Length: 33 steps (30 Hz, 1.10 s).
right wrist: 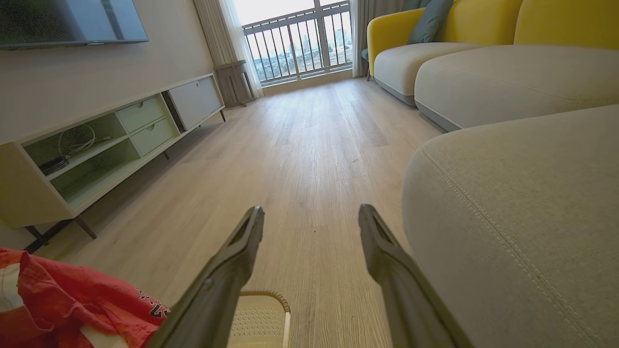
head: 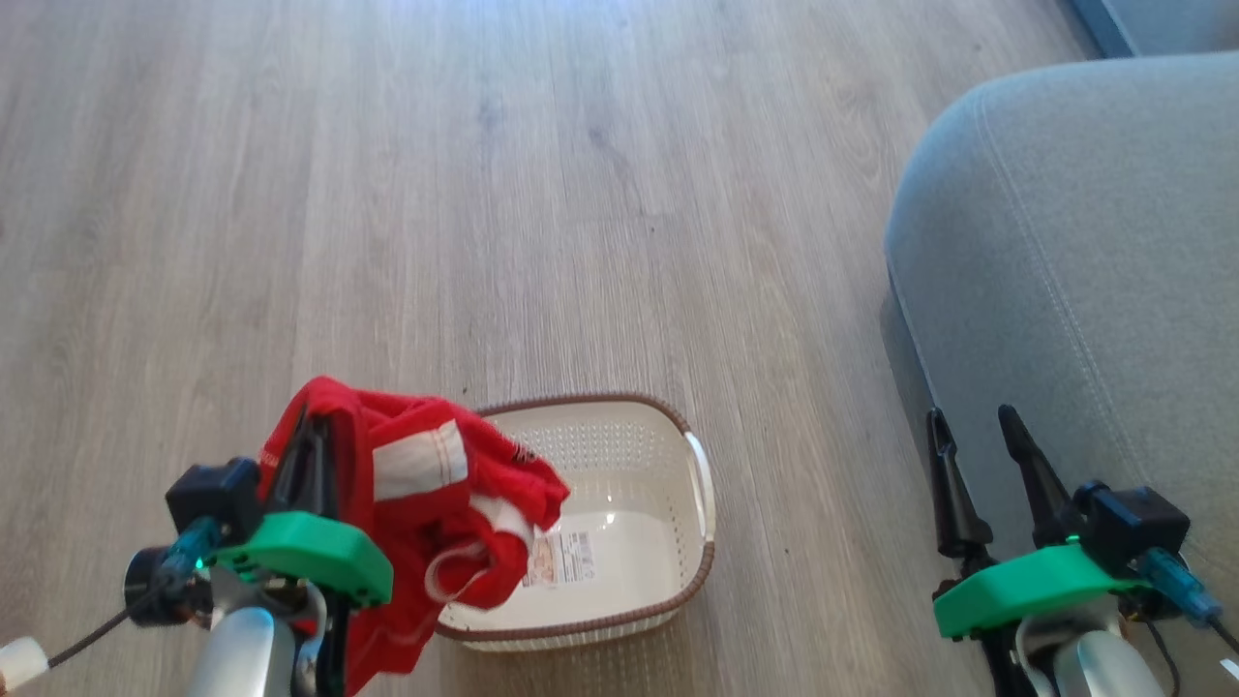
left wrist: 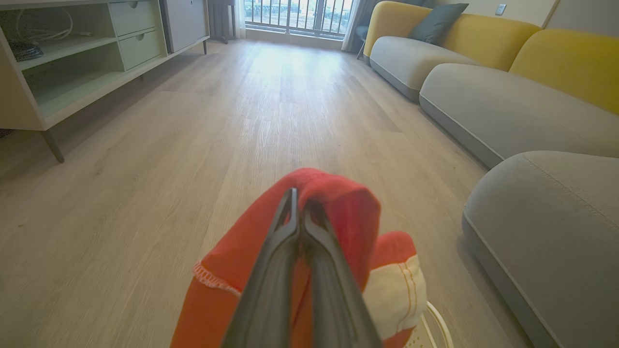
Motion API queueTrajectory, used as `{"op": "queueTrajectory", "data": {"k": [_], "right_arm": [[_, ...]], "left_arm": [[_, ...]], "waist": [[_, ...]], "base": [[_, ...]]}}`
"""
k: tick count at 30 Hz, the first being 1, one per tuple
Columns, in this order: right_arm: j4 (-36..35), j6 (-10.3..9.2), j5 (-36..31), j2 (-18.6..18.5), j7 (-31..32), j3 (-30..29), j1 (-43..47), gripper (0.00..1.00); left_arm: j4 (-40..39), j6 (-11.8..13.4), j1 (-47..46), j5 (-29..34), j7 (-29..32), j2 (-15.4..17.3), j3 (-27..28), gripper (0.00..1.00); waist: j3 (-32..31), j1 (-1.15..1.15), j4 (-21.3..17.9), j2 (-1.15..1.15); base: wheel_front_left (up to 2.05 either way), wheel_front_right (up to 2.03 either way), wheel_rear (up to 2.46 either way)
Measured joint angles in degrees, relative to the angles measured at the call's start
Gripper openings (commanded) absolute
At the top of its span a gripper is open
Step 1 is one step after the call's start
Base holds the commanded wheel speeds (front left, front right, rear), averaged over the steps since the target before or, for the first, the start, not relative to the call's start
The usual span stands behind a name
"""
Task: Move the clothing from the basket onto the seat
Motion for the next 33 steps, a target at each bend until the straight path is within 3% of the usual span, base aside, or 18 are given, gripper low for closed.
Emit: {"op": "queueTrajectory", "data": {"k": [33], "right_arm": [[-0.02, 0.00, -0.15, 0.19, 0.00, 0.07, 1.05, 1.00]], "left_arm": [[-1.31, 0.99, 1.84, 0.00, 0.00, 0.88, 0.60, 0.00]], "waist": [[-1.51, 0.00, 0.97, 0.00]], "base": [[0.00, 0.00, 0.00]]}}
